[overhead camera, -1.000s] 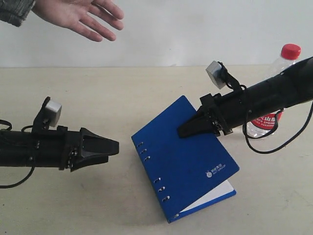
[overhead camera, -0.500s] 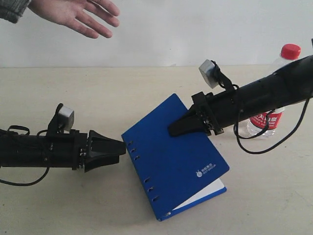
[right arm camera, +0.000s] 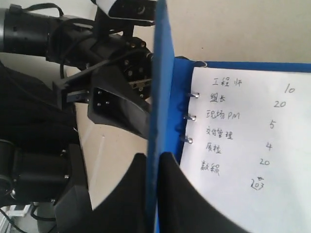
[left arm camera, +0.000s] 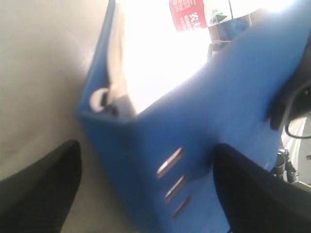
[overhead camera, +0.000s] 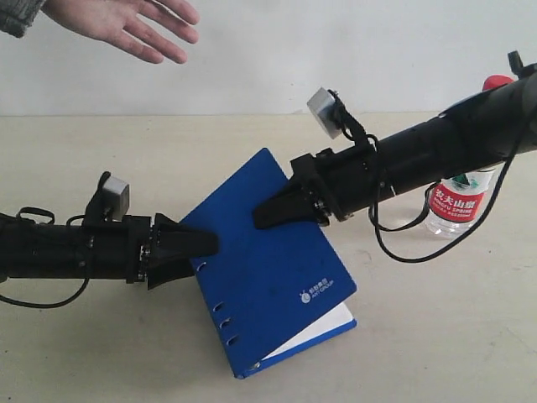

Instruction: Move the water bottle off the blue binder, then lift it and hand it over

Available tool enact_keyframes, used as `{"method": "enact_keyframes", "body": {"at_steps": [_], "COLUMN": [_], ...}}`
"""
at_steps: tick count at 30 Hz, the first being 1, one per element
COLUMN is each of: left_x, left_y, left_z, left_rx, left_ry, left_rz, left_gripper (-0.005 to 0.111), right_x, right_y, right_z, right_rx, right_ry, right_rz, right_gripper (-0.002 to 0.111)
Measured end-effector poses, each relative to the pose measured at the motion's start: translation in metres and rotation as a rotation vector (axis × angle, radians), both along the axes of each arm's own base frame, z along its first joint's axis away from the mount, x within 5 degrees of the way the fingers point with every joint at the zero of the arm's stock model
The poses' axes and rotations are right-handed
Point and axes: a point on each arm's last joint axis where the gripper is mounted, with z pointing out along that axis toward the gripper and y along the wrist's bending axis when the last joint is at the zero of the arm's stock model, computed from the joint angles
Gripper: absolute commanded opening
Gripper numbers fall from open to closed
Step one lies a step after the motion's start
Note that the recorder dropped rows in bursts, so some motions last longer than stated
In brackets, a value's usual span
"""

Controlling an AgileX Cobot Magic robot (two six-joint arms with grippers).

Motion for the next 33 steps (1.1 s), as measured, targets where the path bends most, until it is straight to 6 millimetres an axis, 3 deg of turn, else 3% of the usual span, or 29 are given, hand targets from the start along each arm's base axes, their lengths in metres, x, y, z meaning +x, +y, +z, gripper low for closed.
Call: {"method": "enact_keyframes", "body": {"at_steps": [5, 8, 11, 14, 17, 18, 21, 25, 31, 33], "left_x": [0.0, 0.002, 0.005, 0.002, -0.005, -0.013, -0.031, -0.042, -0.022, -0.026], "left_y": [0.0, 0.0, 0.001, 0.0, -0.008, -0.02, -0.045, -0.06, -0.049, -0.044], "left_z": [0.006, 0.024, 0.05, 0.103, 0.124, 0.133, 0.131, 0.127, 0.104, 0.094], "left_rx": [0.006, 0.023, 0.029, 0.014, 0.0, -0.015, 0.011, 0.045, 0.358, 0.405], "left_ry": [0.03, -0.016, -0.083, -0.224, -0.285, -0.316, -0.332, -0.33, -0.266, -0.232], "left_rz": [-0.006, 0.002, 0.024, 0.04, 0.021, -0.032, -0.191, -0.268, -0.064, -0.041], "left_gripper": [0.071, 0.071, 0.071, 0.071, 0.071, 0.071, 0.071, 0.07, 0.066, 0.066], "right_x": [-0.005, -0.007, -0.01, -0.014, -0.016, -0.016, -0.015, -0.018, -0.028, -0.027], "right_y": [0.009, 0.011, 0.011, 0.013, 0.011, 0.01, 0.01, 0.007, -0.006, -0.004], "right_z": [-0.001, 0.0, 0.002, 0.002, 0.001, -0.002, -0.003, -0.006, -0.019, -0.017], "right_rx": [-0.024, -0.009, 0.013, 0.007, -0.023, -0.054, -0.072, -0.11, -0.299, -0.27], "right_ry": [-0.021, -0.017, -0.008, -0.003, -0.01, -0.015, -0.026, -0.02, 0.042, 0.013], "right_rz": [0.029, 0.043, 0.075, 0.12, 0.136, 0.137, 0.13, 0.171, 0.285, 0.289], "right_gripper": [0.0, 0.0, 0.0, 0.0, 0.0, 0.0, 0.0, 0.0, 0.0, 0.0]}}
